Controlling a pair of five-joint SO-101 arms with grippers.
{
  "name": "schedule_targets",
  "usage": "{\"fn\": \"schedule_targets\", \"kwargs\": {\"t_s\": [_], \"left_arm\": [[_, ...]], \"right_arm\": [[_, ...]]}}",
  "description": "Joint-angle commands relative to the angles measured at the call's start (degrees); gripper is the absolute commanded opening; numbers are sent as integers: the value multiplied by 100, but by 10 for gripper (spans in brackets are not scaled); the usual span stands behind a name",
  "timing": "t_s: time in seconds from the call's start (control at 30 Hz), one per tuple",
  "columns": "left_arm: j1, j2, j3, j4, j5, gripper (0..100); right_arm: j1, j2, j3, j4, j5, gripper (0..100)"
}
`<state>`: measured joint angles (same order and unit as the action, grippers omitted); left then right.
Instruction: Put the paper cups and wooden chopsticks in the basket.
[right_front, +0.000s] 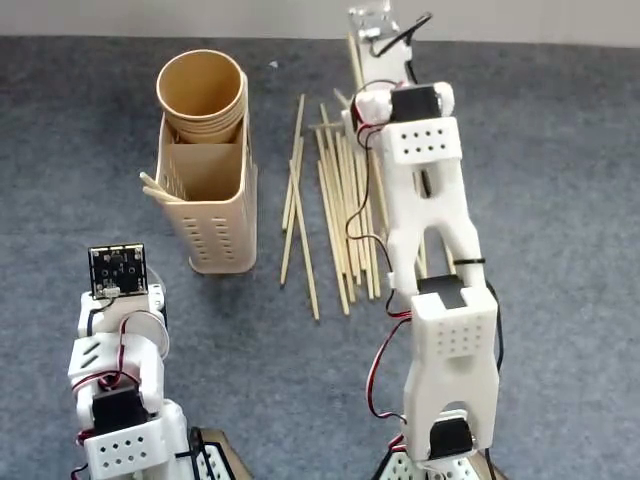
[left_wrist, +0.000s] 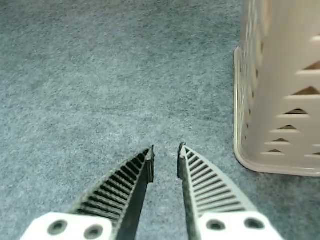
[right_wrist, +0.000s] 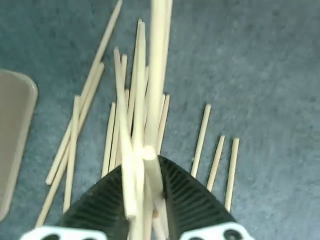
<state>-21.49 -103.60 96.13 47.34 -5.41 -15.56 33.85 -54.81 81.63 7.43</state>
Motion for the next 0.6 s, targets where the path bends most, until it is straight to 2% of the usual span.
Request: {"fn": "schedule_targets", "kwargs": {"t_s": [0.0,0.3,0.57], "left_arm": [[92,-57,92,-79,-70,105],[101,-57,92,-79,-70,106],[145,-57,92,-79,-70,106]], "right_arm": [[31,-127,-901,171,-53,4],[-365,-127,-2677,198,-26,4],[-1059,-136,-3609,-497,-53,4]]}}
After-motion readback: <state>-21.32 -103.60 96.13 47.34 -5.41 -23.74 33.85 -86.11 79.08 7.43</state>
